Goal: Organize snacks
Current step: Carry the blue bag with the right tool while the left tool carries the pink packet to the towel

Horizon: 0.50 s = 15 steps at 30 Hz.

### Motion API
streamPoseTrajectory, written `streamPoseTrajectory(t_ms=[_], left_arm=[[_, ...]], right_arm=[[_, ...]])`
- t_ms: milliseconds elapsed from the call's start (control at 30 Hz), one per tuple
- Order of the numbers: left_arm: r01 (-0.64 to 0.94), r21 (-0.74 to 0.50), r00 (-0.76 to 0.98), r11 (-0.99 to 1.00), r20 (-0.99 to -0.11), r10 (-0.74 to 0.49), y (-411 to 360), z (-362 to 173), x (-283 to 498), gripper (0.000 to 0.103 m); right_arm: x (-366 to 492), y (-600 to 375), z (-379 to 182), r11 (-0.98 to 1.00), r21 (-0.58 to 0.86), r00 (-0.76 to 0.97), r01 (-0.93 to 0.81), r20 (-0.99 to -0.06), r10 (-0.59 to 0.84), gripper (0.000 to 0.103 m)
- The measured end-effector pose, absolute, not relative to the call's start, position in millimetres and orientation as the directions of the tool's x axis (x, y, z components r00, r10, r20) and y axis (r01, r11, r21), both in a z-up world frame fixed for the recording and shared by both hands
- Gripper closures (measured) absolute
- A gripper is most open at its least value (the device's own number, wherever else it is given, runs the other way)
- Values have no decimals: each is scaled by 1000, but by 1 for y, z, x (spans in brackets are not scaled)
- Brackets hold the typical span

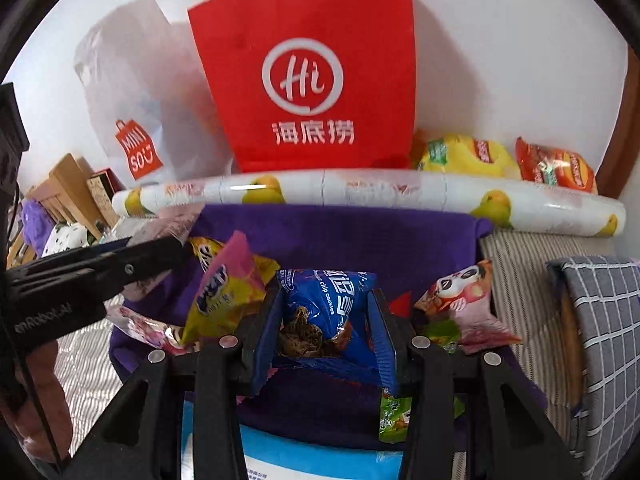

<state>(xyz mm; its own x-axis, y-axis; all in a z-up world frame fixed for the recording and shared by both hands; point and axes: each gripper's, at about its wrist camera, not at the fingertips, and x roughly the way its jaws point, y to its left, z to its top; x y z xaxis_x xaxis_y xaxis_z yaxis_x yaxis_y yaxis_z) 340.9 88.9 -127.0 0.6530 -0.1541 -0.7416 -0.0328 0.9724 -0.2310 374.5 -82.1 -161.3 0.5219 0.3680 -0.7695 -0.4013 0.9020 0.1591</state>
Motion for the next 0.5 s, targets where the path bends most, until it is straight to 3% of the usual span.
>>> streamPoseTrajectory(t_ms=[500], left_arm=[[-31,-227,626,973,-763,-159,88,-139,346,67]], right_arm=[[375,-78,-179,894,155,469,-420,-807,360,60]])
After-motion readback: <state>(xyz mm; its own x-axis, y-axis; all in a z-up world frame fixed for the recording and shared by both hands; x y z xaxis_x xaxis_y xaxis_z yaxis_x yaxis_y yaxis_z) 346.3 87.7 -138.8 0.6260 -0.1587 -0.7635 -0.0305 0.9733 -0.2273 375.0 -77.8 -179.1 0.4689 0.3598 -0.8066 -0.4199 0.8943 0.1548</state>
